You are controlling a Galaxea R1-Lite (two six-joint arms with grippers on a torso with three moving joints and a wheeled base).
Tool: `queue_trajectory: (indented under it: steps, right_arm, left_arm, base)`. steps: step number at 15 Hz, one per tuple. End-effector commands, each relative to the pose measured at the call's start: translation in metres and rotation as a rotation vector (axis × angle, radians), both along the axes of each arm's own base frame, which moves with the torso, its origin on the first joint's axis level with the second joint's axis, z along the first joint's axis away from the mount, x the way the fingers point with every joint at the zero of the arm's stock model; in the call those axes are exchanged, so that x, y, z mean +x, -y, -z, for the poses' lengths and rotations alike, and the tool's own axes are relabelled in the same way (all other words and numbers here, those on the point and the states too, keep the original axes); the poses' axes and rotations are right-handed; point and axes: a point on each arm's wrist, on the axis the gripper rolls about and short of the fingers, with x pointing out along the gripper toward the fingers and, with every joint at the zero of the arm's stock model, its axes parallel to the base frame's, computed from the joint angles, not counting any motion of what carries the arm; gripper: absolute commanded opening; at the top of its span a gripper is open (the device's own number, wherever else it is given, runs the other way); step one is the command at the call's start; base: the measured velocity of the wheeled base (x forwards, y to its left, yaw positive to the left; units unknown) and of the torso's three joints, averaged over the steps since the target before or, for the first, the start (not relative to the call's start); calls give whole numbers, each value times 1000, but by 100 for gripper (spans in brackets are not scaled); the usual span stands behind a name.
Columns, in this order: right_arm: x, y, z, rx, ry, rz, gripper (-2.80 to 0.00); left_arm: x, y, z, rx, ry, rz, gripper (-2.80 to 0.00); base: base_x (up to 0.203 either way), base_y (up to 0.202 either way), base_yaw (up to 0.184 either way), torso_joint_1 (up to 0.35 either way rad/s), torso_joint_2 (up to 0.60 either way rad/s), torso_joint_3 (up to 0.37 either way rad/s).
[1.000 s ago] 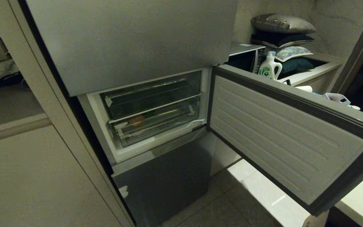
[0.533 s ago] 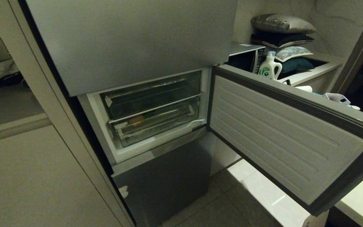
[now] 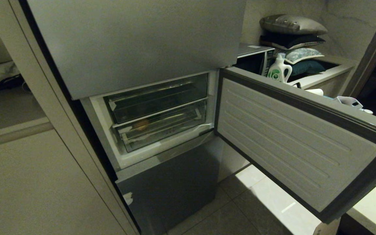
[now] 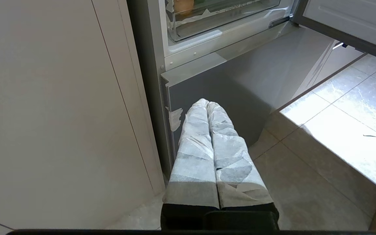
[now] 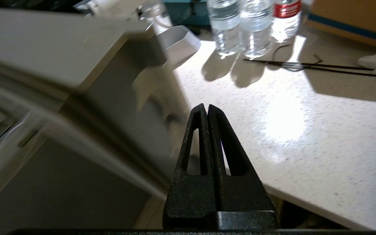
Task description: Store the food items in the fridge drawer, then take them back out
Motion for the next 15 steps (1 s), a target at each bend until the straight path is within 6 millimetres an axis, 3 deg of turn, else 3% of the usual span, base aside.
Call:
queue_trajectory:
  steps: [1, 11, 15]
  right_arm:
    - [14, 16, 0, 27, -32, 33, -280]
    - [62, 54, 2, 92, -91, -5, -280]
    - [64, 53, 4, 115, -89, -91, -280]
  left_arm:
    - [0, 0, 0, 0, -2, 0, -280]
    - [0, 0, 0, 0, -2, 0, -280]
    - [0, 0, 0, 0, -2, 0, -280]
  base:
    - [0, 0, 0, 0, 0, 0]
    - [0, 0, 0, 0, 0, 0]
    - [0, 0, 0, 0, 0, 0]
